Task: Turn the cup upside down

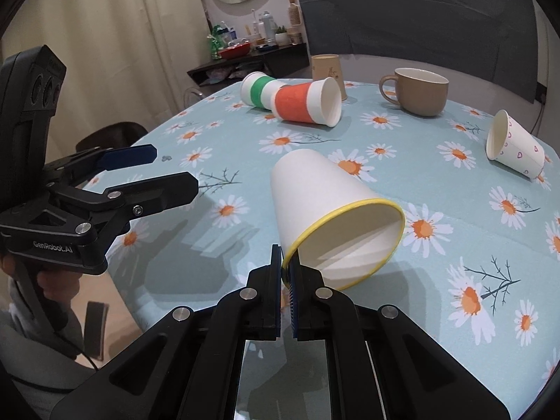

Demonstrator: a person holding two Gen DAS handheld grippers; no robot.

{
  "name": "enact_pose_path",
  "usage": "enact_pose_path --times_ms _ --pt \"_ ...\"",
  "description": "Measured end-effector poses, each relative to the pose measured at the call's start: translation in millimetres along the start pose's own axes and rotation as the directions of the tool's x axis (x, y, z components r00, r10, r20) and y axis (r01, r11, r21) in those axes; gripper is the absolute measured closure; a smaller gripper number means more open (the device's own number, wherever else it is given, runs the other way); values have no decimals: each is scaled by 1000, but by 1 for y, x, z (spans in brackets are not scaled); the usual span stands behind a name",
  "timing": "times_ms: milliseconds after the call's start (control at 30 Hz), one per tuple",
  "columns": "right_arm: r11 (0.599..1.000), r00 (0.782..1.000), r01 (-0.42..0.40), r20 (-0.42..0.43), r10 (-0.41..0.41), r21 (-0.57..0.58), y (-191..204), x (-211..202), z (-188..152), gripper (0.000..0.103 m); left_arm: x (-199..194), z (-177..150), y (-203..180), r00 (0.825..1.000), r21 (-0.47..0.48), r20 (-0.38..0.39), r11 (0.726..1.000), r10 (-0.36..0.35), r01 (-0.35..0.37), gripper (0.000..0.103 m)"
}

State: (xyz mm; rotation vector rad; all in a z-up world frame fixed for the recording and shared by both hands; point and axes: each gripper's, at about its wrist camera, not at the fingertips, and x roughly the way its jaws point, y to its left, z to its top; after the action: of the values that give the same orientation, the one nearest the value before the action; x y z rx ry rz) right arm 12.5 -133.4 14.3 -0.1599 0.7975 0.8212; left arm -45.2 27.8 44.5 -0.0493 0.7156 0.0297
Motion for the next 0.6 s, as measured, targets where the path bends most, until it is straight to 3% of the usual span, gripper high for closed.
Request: enact_pose_path --times_ms 500,600 --pt "998 999 51 -2 -51 -48 15 1 -8 94 -10 -10 8 1000 -6 -1 1000 10 -10 6" --pt "996 998 70 15 -69 -51 13 -4 -11 64 -7 -8 6 1000 -8 -12 1000 1 -1 6"
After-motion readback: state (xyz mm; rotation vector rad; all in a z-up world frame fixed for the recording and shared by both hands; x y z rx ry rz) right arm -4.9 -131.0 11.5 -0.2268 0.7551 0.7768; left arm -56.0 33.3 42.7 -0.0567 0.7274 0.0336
